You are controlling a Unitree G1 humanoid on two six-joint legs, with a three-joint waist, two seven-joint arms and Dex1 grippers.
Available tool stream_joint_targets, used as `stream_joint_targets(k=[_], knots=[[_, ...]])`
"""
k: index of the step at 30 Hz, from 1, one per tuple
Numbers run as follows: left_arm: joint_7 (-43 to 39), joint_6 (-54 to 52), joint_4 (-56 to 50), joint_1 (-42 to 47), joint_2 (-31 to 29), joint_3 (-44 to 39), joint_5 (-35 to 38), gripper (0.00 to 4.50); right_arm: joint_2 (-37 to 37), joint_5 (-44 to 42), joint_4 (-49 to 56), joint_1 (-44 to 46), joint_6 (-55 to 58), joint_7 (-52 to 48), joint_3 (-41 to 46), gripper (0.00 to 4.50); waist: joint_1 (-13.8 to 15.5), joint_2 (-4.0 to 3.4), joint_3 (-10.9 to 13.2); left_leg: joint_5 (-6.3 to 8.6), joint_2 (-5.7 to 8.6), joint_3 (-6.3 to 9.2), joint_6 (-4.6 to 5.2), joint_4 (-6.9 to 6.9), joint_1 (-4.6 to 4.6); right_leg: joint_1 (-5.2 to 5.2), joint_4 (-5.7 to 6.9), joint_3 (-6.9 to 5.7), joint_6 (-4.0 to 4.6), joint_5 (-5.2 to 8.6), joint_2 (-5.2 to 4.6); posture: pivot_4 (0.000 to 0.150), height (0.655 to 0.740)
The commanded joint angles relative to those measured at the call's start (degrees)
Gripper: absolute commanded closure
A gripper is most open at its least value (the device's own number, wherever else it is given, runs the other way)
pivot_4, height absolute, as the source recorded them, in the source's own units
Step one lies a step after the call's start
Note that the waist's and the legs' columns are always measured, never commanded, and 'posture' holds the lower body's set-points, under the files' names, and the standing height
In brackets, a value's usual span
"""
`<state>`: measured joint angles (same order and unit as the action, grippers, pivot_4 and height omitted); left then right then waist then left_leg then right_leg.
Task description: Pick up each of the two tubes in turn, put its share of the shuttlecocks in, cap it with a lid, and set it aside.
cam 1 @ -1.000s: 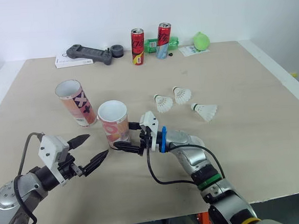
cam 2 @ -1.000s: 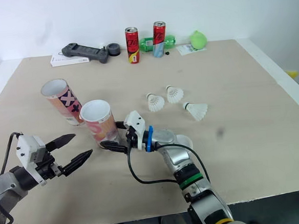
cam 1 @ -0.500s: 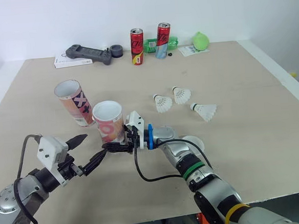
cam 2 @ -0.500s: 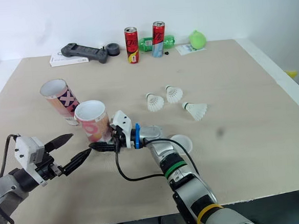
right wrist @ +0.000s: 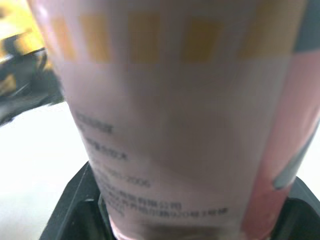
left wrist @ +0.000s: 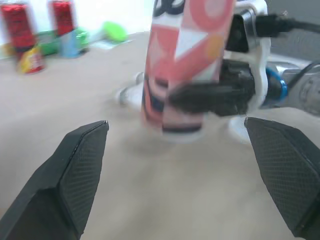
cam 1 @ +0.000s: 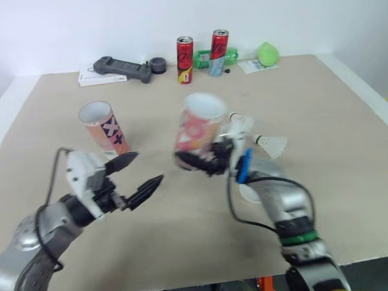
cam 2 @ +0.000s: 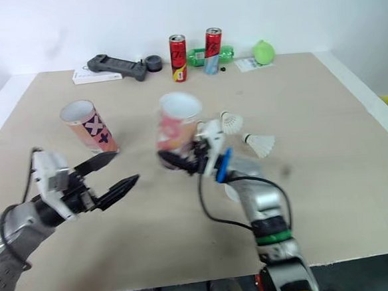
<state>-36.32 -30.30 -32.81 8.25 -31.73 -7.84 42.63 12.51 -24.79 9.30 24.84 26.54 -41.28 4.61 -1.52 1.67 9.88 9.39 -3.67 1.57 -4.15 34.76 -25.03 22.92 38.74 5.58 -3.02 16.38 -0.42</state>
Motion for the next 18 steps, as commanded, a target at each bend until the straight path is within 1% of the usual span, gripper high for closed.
stream_joint_targets(k=[1,3,5,7,9,11,14,18], knots=[[-2.28,2.7,7.08,7.25,3.63,6.59,-3.9,0.0,2.22,-2.23,9.57,-0.7,4.17,11.03,8.99,1.75,-0.21,-0.02,0.01,-0.04,0.0,0.01,-0.02,0.01,0.0,0.03,0.04,0.02,0.0,-0.01,0.03,0.15,0.74],[-3.23,3.98,11.71,11.81,6.75,10.0,-5.98,0.0,4.13,-1.82,10.63,-1.64,4.81,15.68,13.88,1.75,-0.32,-0.03,0.02,-0.12,0.0,-0.01,0.02,0.0,0.02,0.04,0.07,0.06,-0.06,-0.04,0.04,0.15,0.74],[-4.49,5.88,16.9,16.13,10.25,12.76,-8.08,0.0,6.36,0.39,10.22,-3.05,3.2,18.84,17.1,1.75,-0.33,-0.03,0.01,-0.17,0.01,-0.01,0.05,0.02,0.0,0.03,0.08,0.06,-0.09,-0.07,0.04,0.15,0.74],[-6.98,7.79,22.15,20.29,13.12,15.29,-10.08,0.0,7.95,2.53,7.8,-4.77,1.13,22.14,20.16,1.75,-0.38,-0.03,0.02,-0.18,0.05,-0.01,0.07,0.02,0.0,0.03,0.08,0.08,-0.03,-0.12,0.03,0.15,0.74],[-9.43,9.47,26.77,24.22,15.92,17.63,-11.82,0.0,8.25,2.78,4.68,-6.93,-1.34,23.95,23.37,1.75,-0.41,-0.05,0.01,-0.18,0.06,-0.01,0.08,0.01,0.0,0.03,0.08,0.09,-0.03,-0.11,0.04,0.15,0.74],[-10.92,11.17,30.19,27.5,18.2,19.92,-14.17,0.0,8.58,4.44,0.97,-8.98,-5.27,25.19,24.83,1.75,-0.37,-0.06,0.0,-0.18,0.08,-0.02,0.09,0.0,0.0,0.02,0.08,0.13,-0.03,-0.11,0.03,0.15,0.74],[-13.44,13.1,32.6,29.98,20.39,22.26,-16.3,0.0,8.91,7.02,-5.89,-10.28,-11.68,27.94,26.61,1.75,-0.79,-0.2,-0.02,-0.18,0.11,-0.07,0.1,-0.01,0.0,0.03,0.08,0.22,-0.04,-0.11,0.02,0.15,0.74],[-15.71,13.67,32.13,29.15,22.05,24.29,-17.25,0.0,9.86,8.52,-14.93,-9.47,-19.02,31.48,28.98,1.75,-1.11,-0.44,-0.06,-0.18,0.12,-0.13,0.1,-0.01,0.05,0.03,0.11,0.28,-0.06,-0.12,0.01,0.15,0.74]])
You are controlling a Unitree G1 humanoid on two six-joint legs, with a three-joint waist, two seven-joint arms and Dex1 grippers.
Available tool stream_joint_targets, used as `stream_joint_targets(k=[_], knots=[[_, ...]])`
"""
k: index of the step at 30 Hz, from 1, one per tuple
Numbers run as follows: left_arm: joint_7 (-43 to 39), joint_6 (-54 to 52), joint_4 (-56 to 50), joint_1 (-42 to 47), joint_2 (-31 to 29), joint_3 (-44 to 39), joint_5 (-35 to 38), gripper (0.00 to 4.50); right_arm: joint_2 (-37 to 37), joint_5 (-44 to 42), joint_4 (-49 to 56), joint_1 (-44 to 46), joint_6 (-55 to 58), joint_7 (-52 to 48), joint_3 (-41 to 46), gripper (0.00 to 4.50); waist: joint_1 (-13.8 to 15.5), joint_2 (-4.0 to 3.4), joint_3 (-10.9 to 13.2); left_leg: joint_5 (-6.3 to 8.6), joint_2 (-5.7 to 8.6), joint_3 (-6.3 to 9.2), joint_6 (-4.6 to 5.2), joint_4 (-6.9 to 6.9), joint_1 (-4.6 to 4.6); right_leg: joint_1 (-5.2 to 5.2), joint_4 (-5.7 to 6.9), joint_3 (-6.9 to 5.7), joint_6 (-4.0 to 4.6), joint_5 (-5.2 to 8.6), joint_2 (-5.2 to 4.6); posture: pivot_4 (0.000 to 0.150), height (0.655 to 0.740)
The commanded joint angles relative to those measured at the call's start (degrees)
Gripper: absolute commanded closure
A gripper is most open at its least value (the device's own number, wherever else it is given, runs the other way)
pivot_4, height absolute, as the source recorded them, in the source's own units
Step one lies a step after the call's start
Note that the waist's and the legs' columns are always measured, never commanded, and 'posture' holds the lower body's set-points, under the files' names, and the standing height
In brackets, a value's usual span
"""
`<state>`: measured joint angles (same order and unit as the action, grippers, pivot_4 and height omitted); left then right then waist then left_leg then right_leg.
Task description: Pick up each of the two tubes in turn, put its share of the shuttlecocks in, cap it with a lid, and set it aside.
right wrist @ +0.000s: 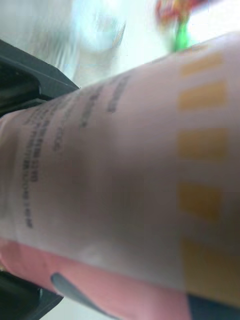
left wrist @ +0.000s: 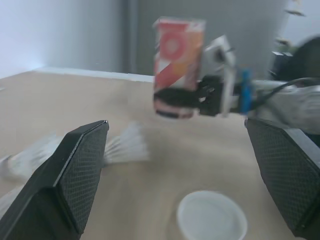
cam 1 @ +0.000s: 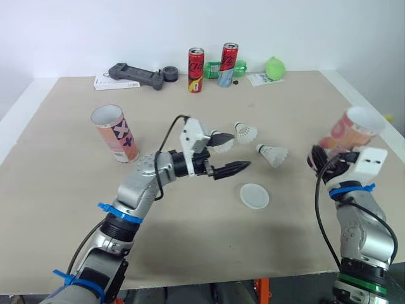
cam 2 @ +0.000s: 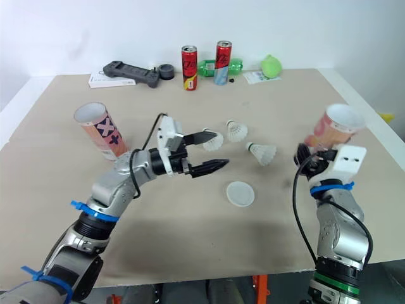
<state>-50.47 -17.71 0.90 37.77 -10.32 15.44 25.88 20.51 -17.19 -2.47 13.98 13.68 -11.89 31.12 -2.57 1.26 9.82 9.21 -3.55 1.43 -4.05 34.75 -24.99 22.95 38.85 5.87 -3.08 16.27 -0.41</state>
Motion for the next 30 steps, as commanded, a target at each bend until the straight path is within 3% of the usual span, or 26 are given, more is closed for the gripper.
stream_joint_targets(k=[1,8,18,20,21,22,30], knots=[[-2.01,0.67,-2.47,-1.08,0.72,1.44,-0.41,0.0,2.23,1.14,-5.51,1.81,-7.81,2.67,2.99,1.75,-0.22,-0.05,0.0,-0.01,0.0,0.0,0.01,0.0,0.01,0.0,0.02,0.0,0.0,0.0,0.0,0.15,0.74],[-1.89,-0.92,-6.19,-4.52,0.58,1.94,-0.71,0.0,4.73,1.6,-17.8,4.07,-15.44,5.92,4.42,1.75,-0.24,-0.14,0.0,-0.13,0.04,-0.2,0.2,-0.08,0.29,-0.13,0.14,0.29,-0.12,-0.01,0.01,0.15,0.74],[0.45,-1.78,-7.66,-5.64,0.85,1.59,-1.14,0.0,5.1,0.32,-25.25,4.72,-19.05,5.53,3.39,1.75,-0.27,-0.14,-0.01,-0.23,0.31,-0.2,0.35,-0.06,0.66,-0.66,0.12,0.64,-0.62,0.15,0.01,0.15,0.74],[0.6,-1.95,-8.0,-5.92,0.8,1.69,-1.22,0.0,4.87,0.15,-24.6,4.17,-19.28,5.52,3.13,0.91,-0.27,-0.14,-0.01,-0.27,0.36,-0.18,0.42,-0.06,0.66,-0.7,0.13,0.69,-0.65,0.14,0.01,0.15,0.74],[0.63,-2.09,-8.13,-5.99,0.82,1.73,-1.19,0.0,4.79,-0.04,-24.02,3.79,-19.28,5.47,3.1,0.7,-0.27,-0.14,-0.01,-0.28,0.38,-0.18,0.43,-0.06,0.66,-0.7,0.13,0.72,-0.66,0.13,0.01,0.15,0.74],[0.56,-2.21,-8.23,-5.98,0.85,1.83,-1.17,0.0,4.68,-0.4,-23.19,3.32,-19.14,5.36,3.18,0.16,-0.27,-0.14,-0.01,-0.28,0.4,-0.16,0.43,-0.06,0.66,-0.71,0.13,0.73,-0.66,0.13,0.01,0.15,0.74],[-0.24,-1.77,-6.85,-4.76,1.43,2.2,-1.54,0.0,3.77,-2.35,-15.83,-1.27,-17.65,6.0,3.48,0.07,-0.24,-0.15,-0.01,-0.28,0.47,-0.17,0.44,-0.11,0.65,-0.7,0.12,0.83,-0.71,0.19,-0.01,0.15,0.74]])
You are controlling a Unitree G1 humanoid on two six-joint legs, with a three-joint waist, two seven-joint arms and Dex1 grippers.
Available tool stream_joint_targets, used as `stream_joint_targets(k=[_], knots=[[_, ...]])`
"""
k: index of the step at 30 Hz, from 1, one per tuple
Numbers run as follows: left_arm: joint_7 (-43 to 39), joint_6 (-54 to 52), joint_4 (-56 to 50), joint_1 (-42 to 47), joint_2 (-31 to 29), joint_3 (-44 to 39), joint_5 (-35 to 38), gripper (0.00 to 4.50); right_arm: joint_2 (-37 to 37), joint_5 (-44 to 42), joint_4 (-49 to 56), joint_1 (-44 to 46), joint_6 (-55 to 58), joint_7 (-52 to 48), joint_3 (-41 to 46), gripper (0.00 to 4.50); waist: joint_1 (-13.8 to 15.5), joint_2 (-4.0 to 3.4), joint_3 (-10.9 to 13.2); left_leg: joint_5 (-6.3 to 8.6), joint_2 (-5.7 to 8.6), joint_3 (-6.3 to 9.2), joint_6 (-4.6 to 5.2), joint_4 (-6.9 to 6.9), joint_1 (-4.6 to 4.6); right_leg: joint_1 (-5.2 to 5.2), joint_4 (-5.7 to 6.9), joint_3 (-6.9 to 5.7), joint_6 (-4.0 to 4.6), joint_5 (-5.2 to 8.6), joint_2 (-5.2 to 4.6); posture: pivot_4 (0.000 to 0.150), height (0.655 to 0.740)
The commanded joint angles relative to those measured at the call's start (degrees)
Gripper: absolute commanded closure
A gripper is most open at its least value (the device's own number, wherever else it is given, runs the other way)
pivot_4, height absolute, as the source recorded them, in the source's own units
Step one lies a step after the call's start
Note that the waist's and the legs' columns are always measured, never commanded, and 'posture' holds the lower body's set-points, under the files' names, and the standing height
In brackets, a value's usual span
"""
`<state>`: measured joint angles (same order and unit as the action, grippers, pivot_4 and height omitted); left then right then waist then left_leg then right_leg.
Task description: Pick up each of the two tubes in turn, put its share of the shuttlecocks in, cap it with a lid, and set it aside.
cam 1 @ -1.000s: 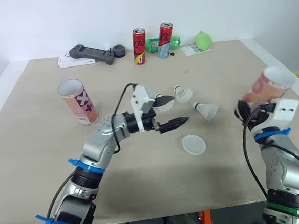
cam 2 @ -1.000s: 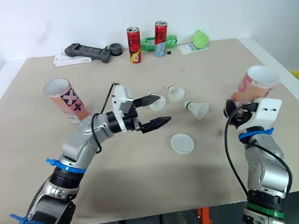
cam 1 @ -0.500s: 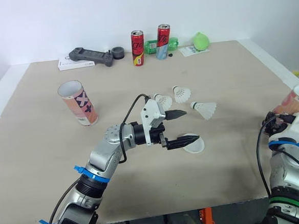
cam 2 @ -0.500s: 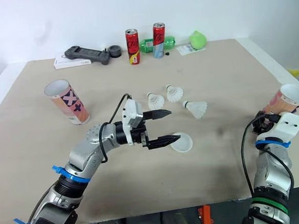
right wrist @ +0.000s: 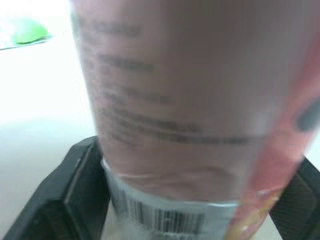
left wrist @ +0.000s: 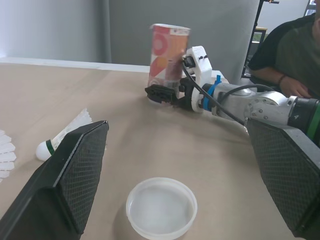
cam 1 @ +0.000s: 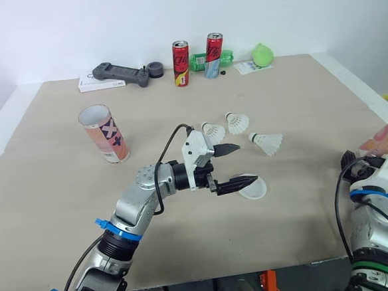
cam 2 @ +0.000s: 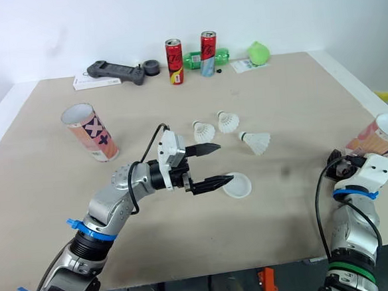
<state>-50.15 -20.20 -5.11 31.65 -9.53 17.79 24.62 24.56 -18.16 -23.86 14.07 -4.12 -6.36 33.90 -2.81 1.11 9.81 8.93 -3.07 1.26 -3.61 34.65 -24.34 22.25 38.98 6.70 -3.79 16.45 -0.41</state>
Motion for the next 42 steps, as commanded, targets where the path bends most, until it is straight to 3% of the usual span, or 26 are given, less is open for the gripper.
stream_joint_targets(k=[1,8,14,18,21,24,31,36,42], knots=[[-0.77,0.72,-0.69,1.53,0.72,-0.11,-0.24,0.0,-0.72,-1.68,7.18,-2.34,0.56,0.73,0.69,0.07,0.0,0.0,0.0,0.0,0.0,0.01,0.0,0.0,0.0,0.0,0.0,-0.01,-0.01,0.0,0.0,0.15,0.74],[-1.09,0.78,0.38,2.13,1.19,-0.59,-0.5,0.0,-3.56,-2.99,16.65,-8.62,3.88,1.15,-0.21,0.07,0.02,0.0,0.0,0.0,0.02,0.01,0.0,0.0,0.0,0.0,0.0,0.03,-0.02,0.01,0.0,0.15,0.74],[3.08,-0.42,-1.45,-1.74,-0.78,-4.33,-0.85,0.0,-6.15,-11.78,42.57,-26.09,15.52,-3.27,-2.8,0.07,0.09,-0.22,-0.1,0.01,0.02,0.11,0.0,-0.16,-0.02,0.05,0.0,-0.01,0.03,0.17,0.01,0.15,0.74],[8.36,-1.45,-5.56,-8.5,-4.15,-9.41,-1.44,0.0,-0.51,-21.93,59.84,-34.39,25.51,-11.3,-8.21,0.07,-0.54,-0.37,-0.08,0.04,0.0,0.06,0.01,-0.18,-0.04,0.13,0.0,0.04,0.01,0.22,0.0,0.15,0.74],[13.47,-2.33,-10.79,-15.36,-5.93,-13.34,-1.73,0.0,6.36,-26.78,65.97,-29.01,32.83,-14.2,-14.9,0.07,-1.58,-0.19,0.02,0.0,-0.14,0.06,0.06,-0.14,0.12,0.04,0.0,0.06,0.23,0.19,0.1,0.15,0.74],[19.26,-2.37,-15.96,-21.68,-6.13,-16.85,-3.02,0.0,10.38,-27.29,64.81,-18.25,36.92,-17.13,-21.69,0.07,-1.6,0.26,0.28,-0.22,-0.1,0.1,0.25,-0.09,0.11,0.03,0.0,0.04,0.28,0.02,0.09,0.15,0.74],[37.04,0.46,-18.68,-28.85,-3.85,-23.52,-13.72,0.0,10.14,-22.24,55.19,1.27,37.81,-24.86,-34.3,0.07,-0.31,0.77,0.46,-0.43,0.15,0.33,0.28,-0.03,-0.17,0.09,-0.12,0.08,0.25,-0.14,0.04,0.15,0.74],[44.98,1.43,-14.36,-27.11,-1.98,-27.61,-17.08,0.0,4.98,-16.48,46.53,8.78,33.7,-28.51,-39.97,0.07,0.44,0.81,0.43,-0.4,0.19,0.5,0.23,-0.06,-0.61,0.36,-0.21,-0.04,-0.05,-0.21,0.07,0.15,0.74],[44.53,4.57,-1.68,-18.47,-2.58,-28.91,-16.25,0.0,1.18,-13.13,43.26,11.87,31.46,-30.08,-41.23,0.07,0.64,0.81,0.43,-0.38,0.23,0.57,0.19,-0.06,-0.92,0.62,-0.21,-0.12,0.14,-0.33,0.05,0.15,0.74]])
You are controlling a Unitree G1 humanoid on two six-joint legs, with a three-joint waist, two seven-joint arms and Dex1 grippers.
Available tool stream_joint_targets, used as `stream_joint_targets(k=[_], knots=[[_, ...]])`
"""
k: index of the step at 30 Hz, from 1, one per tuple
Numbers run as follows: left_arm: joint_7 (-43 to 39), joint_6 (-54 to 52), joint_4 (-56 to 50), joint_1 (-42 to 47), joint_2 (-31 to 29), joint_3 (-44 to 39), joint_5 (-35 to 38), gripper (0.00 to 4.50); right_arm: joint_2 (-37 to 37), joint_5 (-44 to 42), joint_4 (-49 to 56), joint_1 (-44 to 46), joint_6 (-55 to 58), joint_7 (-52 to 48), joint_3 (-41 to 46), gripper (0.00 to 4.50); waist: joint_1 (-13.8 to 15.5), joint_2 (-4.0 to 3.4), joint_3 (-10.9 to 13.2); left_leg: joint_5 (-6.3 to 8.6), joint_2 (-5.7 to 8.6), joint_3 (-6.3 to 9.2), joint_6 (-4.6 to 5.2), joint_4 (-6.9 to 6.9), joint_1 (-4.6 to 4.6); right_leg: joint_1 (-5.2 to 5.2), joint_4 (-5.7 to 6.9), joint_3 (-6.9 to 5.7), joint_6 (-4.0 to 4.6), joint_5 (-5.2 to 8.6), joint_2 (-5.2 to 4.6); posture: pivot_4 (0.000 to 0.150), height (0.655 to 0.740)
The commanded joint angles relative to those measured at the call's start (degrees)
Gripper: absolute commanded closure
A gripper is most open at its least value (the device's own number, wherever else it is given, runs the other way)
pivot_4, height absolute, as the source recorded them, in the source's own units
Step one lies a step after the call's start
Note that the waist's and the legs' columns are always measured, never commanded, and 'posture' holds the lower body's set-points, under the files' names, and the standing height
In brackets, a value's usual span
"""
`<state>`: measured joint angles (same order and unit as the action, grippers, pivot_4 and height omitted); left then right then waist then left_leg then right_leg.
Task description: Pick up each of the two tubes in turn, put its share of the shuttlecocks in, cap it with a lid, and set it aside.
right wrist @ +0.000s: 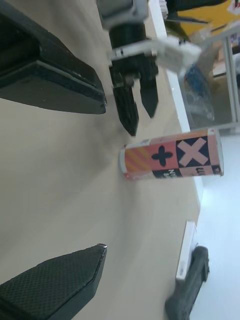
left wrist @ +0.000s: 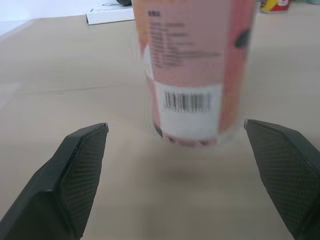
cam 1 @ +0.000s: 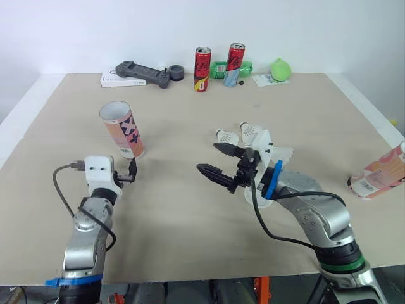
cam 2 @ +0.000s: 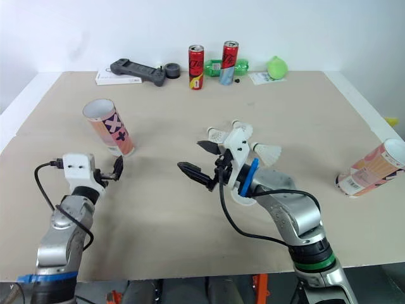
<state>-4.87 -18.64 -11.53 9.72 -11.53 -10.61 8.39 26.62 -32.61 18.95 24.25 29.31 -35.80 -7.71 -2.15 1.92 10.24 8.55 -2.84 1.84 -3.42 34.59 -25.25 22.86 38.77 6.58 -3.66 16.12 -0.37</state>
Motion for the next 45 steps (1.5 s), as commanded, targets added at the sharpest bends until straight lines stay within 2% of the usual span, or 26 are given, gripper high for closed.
stream_joint_targets(k=[1,13,17,21,23,26,30,32,35,38,45], knots=[[-1.25,3.58,7.49,5.26,-0.86,-0.54,0.14,0.0,-1.19,1.78,0.35,1.83,-2.16,-0.76,0.3,0.07,-0.02,0.0,0.0,0.0,0.0,0.0,0.0,0.0,0.0,0.0,0.0,0.0,-0.01,0.0,0.0,0.15,0.74],[-6.57,18.61,40.61,25.3,-3.59,-1.07,0.26,0.0,-3.74,4.25,2.57,0.81,-2.01,0.4,0.33,0.07,-0.35,0.03,-0.01,-0.13,-0.01,0.1,-0.14,-0.03,0.03,0.0,0.03,-0.08,-0.13,-0.04,0.06,0.15,0.74],[-7.06,22.8,47.98,29.14,-3.73,-1.07,0.16,0.0,-4.22,4.78,3.01,0.43,-1.8,0.45,0.25,0.07,-0.38,0.03,-0.01,-0.14,0.0,0.09,-0.15,-0.03,0.0,0.0,0.03,-0.08,-0.13,-0.05,0.05,0.15,0.74],[-7.07,25.46,50.74,30.12,-3.77,-1.32,0.47,0.0,-4.31,4.93,3.36,0.21,-1.53,0.61,0.57,0.07,-0.46,0.03,-0.01,-0.14,0.0,0.1,-0.15,-0.05,0.0,0.01,0.03,-0.08,-0.11,-0.06,0.05,0.15,0.74],[-7.01,26.31,51.52,30.13,-3.84,-1.31,0.47,0.5,-4.28,4.92,3.46,0.08,-1.45,0.73,0.7,0.0,-0.45,0.03,-0.01,-0.14,0.0,0.1,-0.15,-0.05,0.0,0.01,0.03,-0.08,-0.11,-0.06,0.05,0.15,0.74],[-6.98,26.93,51.94,29.95,-3.9,-1.36,0.61,1.42,-4.06,4.94,3.84,-0.54,-1.38,0.96,0.74,0.0,-0.45,0.03,-0.02,-0.15,0.0,0.1,-0.17,-0.05,0.0,0.01,0.03,-0.08,-0.12,-0.06,0.05,0.15,0.74],[-7.62,26.8,50.21,28.62,-4.5,-1.65,1.15,1.42,-4.89,6.69,3.76,-2.68,-1.81,4.49,1.74,0.0,-0.45,0.04,-0.02,-0.16,0.0,0.1,-0.19,-0.05,0.0,0.0,0.03,-0.08,-0.13,-0.06,0.05,0.15,0.74],[-7.94,27.35,47.81,27.04,-5.93,-0.84,-0.29,1.42,-5.39,11.21,1.82,-4.86,-3.63,8.28,1.2,0.0,-0.49,0.04,-0.03,-0.16,-0.01,0.11,-0.19,-0.06,0.01,0.01,0.04,-0.08,-0.13,-0.06,0.05,0.15,0.74],[-8.89,27.2,39.97,23.46,-9.57,1.47,-3.93,1.42,-6.73,16.71,-0.8,-8.13,-6.03,13.21,0.7,0.0,-0.56,0.05,-0.03,-0.17,-0.02,0.1,-0.21,-0.12,0.01,0.05,0.04,-0.07,-0.07,-0.09,0.05,0.15,0.74],[-11.16,28.48,30.99,19.42,-15.72,5.42,-10.86,1.42,-8.87,19.57,-4.64,-7.92,-7.44,17.81,2.64,0.0,-0.56,0.06,-0.03,-0.25,-0.05,0.1,-0.35,-0.18,-0.01,0.12,0.08,-0.07,0.15,-0.22,0.07,0.15,0.74],[-13.63,28.0,19.91,14.0,-24.09,9.36,-19.71,1.42,-12.36,21.48,-11.82,-2.92,-9.11,18.42,2.29,0.0,-0.57,0.05,-0.03,-0.49,-0.07,0.03,-0.46,-0.17,0.08,0.12,0.14,-0.07,-0.08,-0.27,0.04,0.15,0.74]])
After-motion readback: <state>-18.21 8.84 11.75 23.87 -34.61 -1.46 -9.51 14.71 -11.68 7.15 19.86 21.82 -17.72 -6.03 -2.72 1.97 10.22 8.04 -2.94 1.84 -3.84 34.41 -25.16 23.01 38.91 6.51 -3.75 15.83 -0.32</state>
